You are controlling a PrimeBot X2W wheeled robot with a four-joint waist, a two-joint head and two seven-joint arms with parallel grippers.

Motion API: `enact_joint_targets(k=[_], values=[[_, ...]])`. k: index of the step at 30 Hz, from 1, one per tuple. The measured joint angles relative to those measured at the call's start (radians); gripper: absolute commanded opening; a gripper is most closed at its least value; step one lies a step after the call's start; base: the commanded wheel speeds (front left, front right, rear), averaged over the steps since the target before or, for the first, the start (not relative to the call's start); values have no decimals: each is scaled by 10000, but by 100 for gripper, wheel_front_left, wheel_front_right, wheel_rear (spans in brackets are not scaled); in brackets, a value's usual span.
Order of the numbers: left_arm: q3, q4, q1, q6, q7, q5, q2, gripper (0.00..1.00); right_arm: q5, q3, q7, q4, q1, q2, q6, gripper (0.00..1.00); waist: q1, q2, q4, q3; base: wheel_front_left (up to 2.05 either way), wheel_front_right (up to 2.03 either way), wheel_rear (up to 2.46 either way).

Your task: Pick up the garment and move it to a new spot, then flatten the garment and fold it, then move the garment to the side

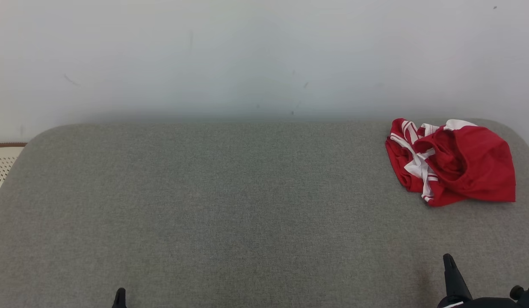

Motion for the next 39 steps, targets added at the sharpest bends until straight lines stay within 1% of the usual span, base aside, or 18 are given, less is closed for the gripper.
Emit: enact_joint_targets(k=[12, 21, 22, 39], values=[[155, 192, -222, -249, 314, -1423, -65, 0, 1499, -330, 284, 140, -174, 29, 0, 0, 0, -1, -26, 74, 0, 0, 0], [236, 303, -372, -359, 525, -2378, -107, 0, 2518, -566, 510, 249, -314, 61, -2, 0, 0, 0, -46, 131, 0, 0, 0], [259, 328, -395, -424, 579, -2617, -113, 0, 2727, -621, 545, 278, -332, 71, 0, 0, 0, -1, -50, 143, 0, 0, 0], [424, 537, -667, -623, 936, -4188, -184, 0, 4391, -1024, 913, 441, -540, 155, 0, 0, 0, -1, -87, 249, 0, 0, 0]])
